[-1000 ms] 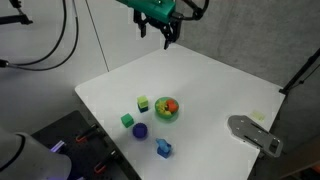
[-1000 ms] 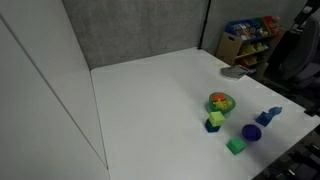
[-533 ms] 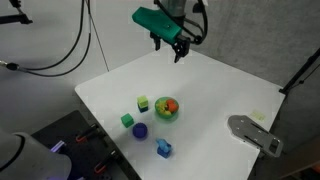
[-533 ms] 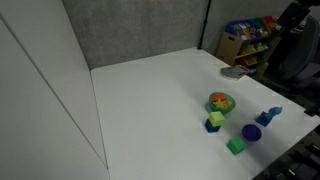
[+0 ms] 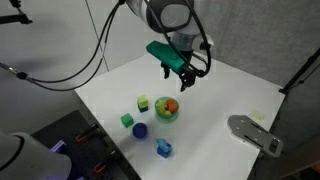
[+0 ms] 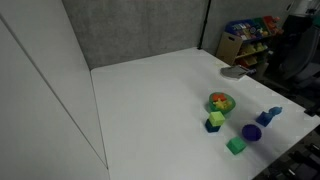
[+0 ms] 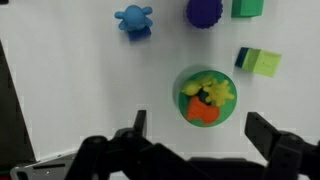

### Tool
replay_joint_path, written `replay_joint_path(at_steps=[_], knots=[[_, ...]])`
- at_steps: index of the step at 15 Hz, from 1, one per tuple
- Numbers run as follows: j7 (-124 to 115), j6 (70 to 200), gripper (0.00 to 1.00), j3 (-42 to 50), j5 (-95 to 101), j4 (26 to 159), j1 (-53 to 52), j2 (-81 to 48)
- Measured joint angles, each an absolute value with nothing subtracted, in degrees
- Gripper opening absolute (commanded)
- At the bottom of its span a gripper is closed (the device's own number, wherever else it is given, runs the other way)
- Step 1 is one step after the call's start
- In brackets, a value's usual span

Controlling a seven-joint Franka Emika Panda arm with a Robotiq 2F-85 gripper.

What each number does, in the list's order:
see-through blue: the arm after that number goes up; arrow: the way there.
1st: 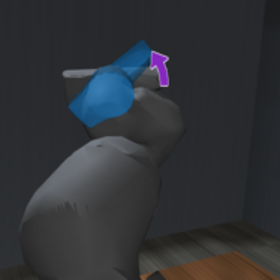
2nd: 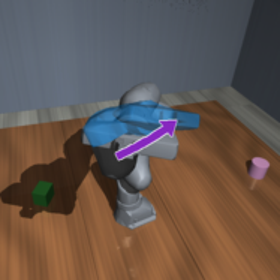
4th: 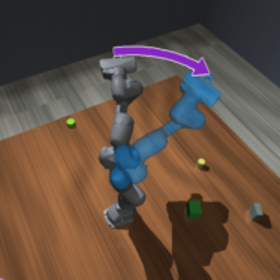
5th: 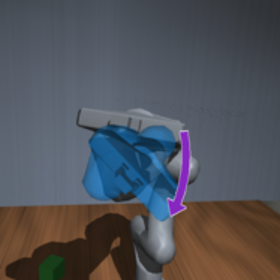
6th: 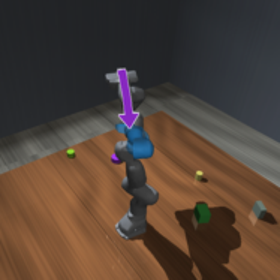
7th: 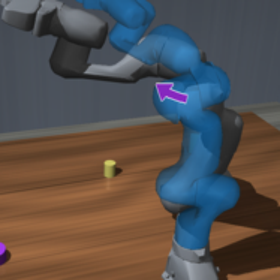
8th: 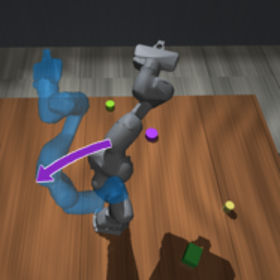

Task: Pick up the blue toy from the blue block top and put it in the green bowl

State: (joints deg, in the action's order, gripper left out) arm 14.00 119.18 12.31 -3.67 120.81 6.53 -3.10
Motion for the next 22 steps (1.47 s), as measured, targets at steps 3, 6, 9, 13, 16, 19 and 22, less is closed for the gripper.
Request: replay_joint_path(at_steps=[3,6,9,13,16,19,22], knots=[[11.7,119.5,1.0,12.3,-0.3,123.0,7.7,-4.2],[10.1,120.6,1.0,12.3,2.1,126.6,8.4,-4.8],[8.3,122.7,1.0,12.3,3.9,130.1,8.9,-6.7],[5.5,127.7,1.0,12.3,5.4,132.2,9.2,-12.1],[2.5,131.6,1.0,12.4,6.5,132.1,9.2,-16.5],[-1.3,133.9,1.0,12.8,7.2,132.1,9.2,-19.4],[-5.3,135.1,1.0,13.6,6.9,132.0,9.2,-21.0]])
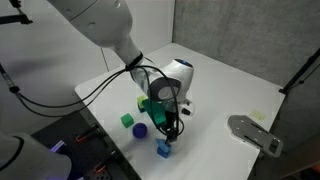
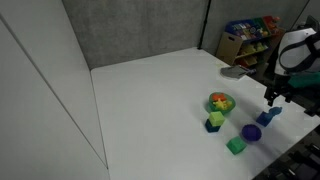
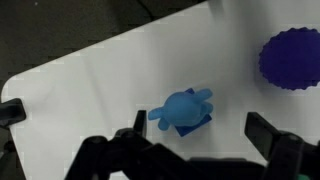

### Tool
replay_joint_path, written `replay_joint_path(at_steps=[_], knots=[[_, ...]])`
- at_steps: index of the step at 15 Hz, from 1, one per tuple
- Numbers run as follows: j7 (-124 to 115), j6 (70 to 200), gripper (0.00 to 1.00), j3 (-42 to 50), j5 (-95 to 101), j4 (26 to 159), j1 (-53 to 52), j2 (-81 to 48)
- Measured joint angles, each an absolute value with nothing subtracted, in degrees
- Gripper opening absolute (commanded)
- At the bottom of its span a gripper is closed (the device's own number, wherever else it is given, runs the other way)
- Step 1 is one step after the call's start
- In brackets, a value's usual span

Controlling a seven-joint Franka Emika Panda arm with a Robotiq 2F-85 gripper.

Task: Pick up the blue toy from the blue block top and put it in the green bowl

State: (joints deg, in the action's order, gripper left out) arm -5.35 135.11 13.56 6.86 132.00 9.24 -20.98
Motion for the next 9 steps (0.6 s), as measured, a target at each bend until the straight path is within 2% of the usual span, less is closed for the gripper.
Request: replay_joint_path(at_steps=[9], knots=[[-10.3,135.4,1.0,14.7,-5.5,132.0,12.8,-21.1]])
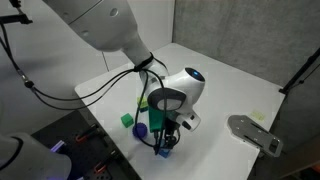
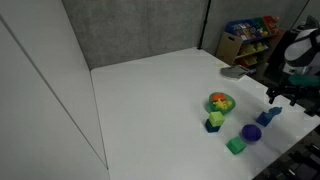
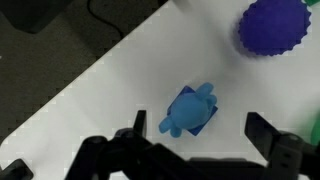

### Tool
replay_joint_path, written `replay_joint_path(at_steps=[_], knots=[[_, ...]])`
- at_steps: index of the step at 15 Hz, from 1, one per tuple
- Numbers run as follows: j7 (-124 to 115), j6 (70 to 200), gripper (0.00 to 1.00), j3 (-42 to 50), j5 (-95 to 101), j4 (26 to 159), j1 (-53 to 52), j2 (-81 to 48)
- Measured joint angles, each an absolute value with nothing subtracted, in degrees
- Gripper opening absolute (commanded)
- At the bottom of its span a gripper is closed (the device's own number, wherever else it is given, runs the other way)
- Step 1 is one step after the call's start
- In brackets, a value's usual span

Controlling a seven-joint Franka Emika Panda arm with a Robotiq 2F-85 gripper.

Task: Pick up the blue toy from the blue block top and put it in the green bowl

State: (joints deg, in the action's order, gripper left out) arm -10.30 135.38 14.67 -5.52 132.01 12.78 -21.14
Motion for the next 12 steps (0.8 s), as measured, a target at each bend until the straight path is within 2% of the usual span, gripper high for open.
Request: replay_joint_path(at_steps=[12], knots=[[-11.1,138.8,1.0,14.7,-8.7,132.2,13.0,-23.0]])
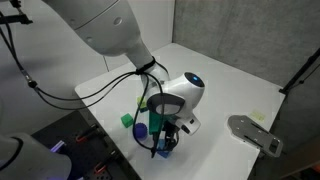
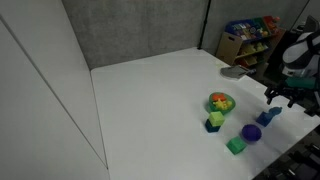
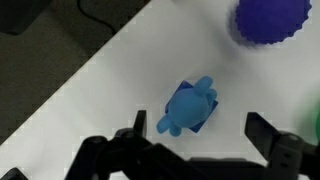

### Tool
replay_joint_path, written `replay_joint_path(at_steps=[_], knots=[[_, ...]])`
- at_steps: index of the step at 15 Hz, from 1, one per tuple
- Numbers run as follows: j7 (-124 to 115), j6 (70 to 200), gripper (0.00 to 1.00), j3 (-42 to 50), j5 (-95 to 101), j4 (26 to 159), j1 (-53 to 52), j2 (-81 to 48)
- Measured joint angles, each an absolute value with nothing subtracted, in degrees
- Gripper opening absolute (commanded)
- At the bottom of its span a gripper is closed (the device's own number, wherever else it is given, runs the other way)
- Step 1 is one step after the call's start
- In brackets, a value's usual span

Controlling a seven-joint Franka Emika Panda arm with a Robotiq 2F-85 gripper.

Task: Pick up the blue toy from the blue block top and put it in the green bowl

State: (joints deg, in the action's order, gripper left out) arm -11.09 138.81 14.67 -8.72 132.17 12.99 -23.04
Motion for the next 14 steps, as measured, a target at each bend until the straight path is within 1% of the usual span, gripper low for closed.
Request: replay_joint_path(at_steps=[4,5,6,7,9,12,14], knots=[[-13.4,140.5,1.0,14.7,-10.6,132.2,13.0,-24.8],[-14.1,140.7,0.75,14.7,-10.6,132.2,13.0,-25.3],[-14.6,141.1,0.74,14.7,-10.6,132.2,13.0,-25.9],[-15.0,141.7,0.68,14.7,-10.6,132.2,13.0,-26.4],[-15.6,142.9,0.49,14.7,-10.6,132.2,12.9,-27.3],[-15.7,143.5,0.26,14.7,-10.6,132.2,12.9,-27.7],[-15.7,143.5,0.22,14.6,-10.6,132.0,12.8,-27.7]])
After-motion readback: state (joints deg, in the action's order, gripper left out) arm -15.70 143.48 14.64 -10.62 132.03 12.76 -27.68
